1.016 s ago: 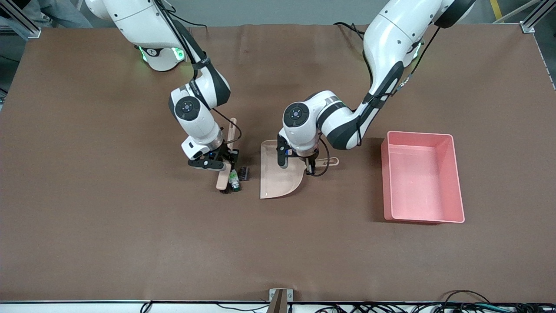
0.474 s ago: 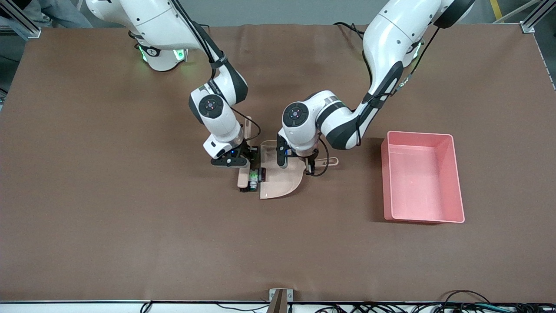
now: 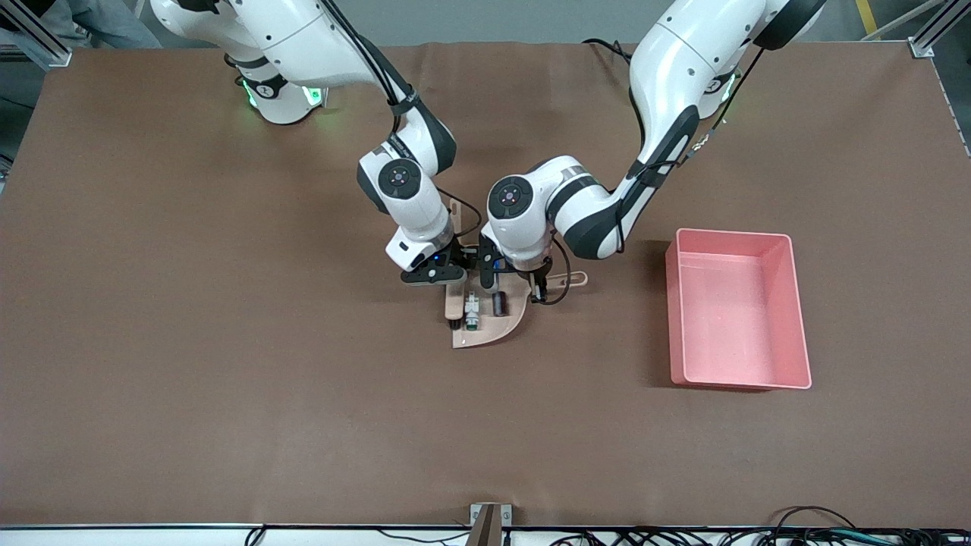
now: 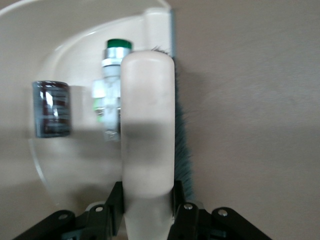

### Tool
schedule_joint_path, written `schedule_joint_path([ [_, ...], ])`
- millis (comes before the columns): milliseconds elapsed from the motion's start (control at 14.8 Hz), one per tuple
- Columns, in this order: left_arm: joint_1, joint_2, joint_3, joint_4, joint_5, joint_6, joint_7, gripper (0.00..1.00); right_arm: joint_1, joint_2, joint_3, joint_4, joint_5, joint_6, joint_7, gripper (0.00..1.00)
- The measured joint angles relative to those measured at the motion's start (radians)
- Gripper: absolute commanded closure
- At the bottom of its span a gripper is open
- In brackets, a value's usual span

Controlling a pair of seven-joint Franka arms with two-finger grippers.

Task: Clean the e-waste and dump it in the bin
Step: 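Brush the green component and black capacitor into the dustpan with the right gripper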

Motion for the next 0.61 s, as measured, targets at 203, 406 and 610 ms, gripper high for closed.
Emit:
schedule_joint_path([
  [203, 0.001, 0.0, 0.0, 0.0, 0.0, -0.001, -0.003, 0.87, 0.018, 0.0, -0.001, 0.041, 0.002, -0.082, 0.004, 0.99],
  [406, 0.0, 0.001, 0.0, 0.001, 0.0, -0.002, -0.023, 0.88, -0.011, 0.0, -0.01, 0.06, 0.003, -0.128, 0.003, 0.99],
  [610, 0.001, 0.002, 0.0, 0.001, 0.0, 0.012, -0.041, 0.9, -0.092, -0.005, -0.015, 0.074, 0.003, -0.227, -0.037, 0.98],
])
